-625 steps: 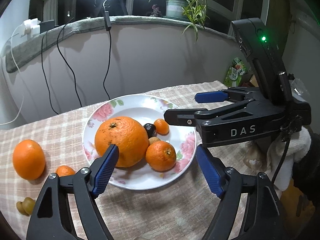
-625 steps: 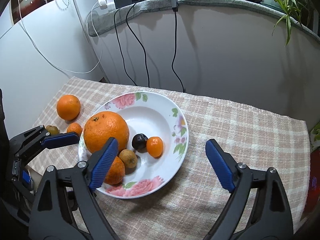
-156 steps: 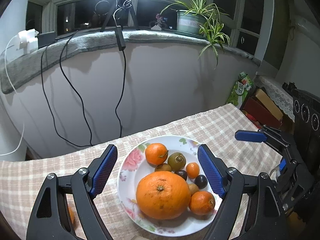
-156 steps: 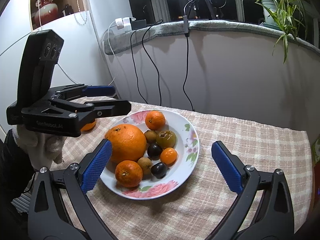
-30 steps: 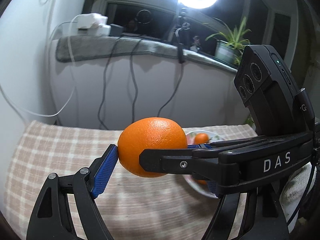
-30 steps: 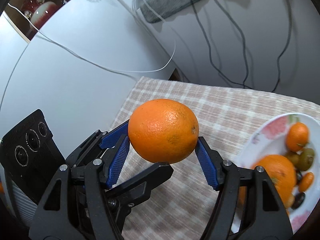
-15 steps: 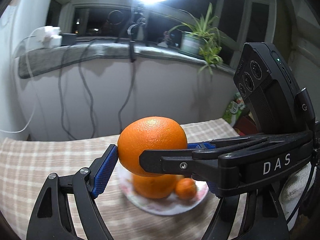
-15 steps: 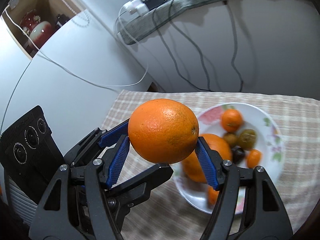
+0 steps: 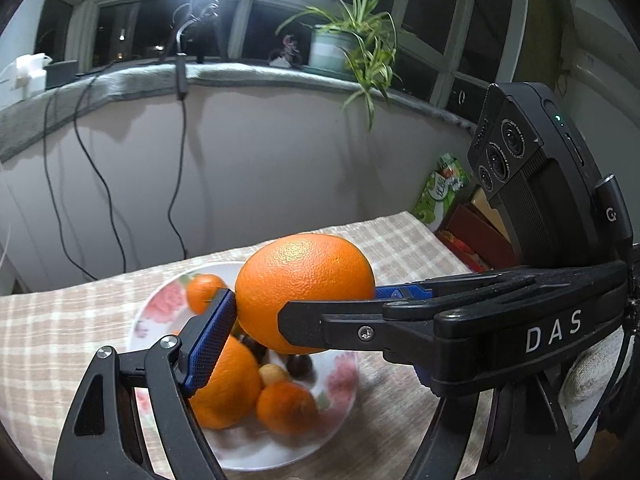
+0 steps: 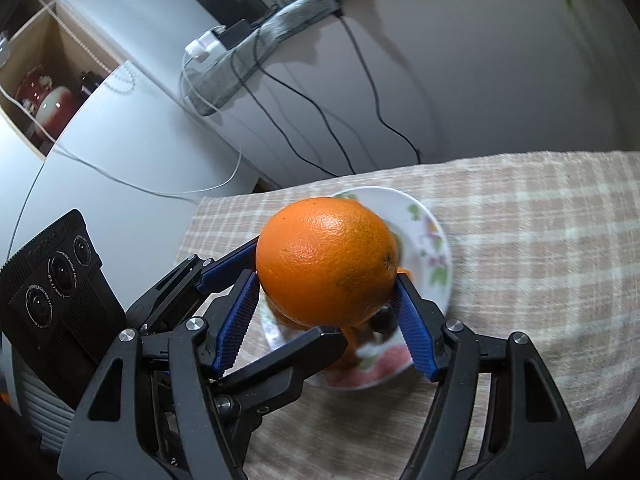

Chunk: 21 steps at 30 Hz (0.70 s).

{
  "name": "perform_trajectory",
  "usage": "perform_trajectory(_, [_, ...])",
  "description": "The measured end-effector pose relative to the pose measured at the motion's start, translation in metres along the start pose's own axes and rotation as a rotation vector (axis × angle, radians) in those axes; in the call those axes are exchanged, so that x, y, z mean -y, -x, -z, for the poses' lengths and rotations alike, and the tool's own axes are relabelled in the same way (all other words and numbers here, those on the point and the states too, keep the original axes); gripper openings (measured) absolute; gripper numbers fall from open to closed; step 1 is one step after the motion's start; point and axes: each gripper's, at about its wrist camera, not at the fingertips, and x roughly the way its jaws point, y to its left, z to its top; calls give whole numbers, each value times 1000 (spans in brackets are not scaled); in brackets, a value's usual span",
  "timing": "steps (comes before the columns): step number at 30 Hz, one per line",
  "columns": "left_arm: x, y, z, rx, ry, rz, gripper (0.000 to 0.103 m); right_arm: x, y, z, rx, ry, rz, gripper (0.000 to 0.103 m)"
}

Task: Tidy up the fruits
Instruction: 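Lift and carry the large orange with the right gripper over the plate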

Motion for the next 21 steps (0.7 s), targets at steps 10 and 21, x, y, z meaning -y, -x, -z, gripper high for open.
perform_trajectory(10, [10,-22,1,-50,-13,15,78,26,0,4,-6,-46,8,71])
perform_trajectory(21, [9,-33,5,-95,-22,17,78,36,-6,6,-25,-80,7,71])
